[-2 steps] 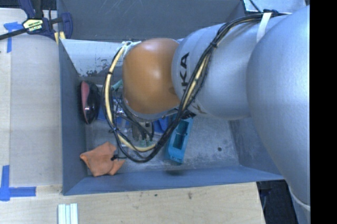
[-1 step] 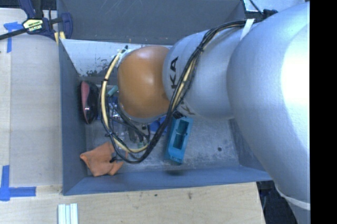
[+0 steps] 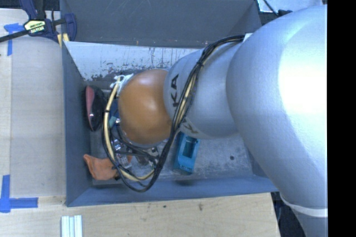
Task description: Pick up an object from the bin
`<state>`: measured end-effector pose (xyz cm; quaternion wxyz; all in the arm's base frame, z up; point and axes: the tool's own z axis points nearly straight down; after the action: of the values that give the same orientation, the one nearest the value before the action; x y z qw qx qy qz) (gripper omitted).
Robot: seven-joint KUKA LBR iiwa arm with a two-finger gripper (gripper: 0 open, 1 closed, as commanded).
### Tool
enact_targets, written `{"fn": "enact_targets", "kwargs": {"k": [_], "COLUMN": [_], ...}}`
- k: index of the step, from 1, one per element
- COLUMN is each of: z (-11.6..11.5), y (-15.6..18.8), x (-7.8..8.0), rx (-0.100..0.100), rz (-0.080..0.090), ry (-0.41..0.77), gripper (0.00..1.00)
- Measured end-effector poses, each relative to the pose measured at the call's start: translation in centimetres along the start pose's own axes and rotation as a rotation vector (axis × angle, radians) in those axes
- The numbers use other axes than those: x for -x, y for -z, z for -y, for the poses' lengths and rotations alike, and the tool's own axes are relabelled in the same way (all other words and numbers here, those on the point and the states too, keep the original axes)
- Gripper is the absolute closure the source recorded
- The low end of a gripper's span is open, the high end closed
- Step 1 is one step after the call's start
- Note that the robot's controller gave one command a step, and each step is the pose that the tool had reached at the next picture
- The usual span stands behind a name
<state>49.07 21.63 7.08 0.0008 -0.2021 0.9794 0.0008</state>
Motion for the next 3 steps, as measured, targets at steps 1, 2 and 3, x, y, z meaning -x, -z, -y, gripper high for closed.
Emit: {"fn": "enact_targets", "kwargs": {"k": [1,2,3], "z": [0.0,-1.0,-0.3], "y": [0.0,0.0,1.4], "x": [0.0,1.4,2.2], "rx": [0.0,-0.002,-0.001], "rz": [0.0,0.001,0.001], "ry": [0.0,0.02,0.051], "gripper": [1.0,1.0,1.0]}}
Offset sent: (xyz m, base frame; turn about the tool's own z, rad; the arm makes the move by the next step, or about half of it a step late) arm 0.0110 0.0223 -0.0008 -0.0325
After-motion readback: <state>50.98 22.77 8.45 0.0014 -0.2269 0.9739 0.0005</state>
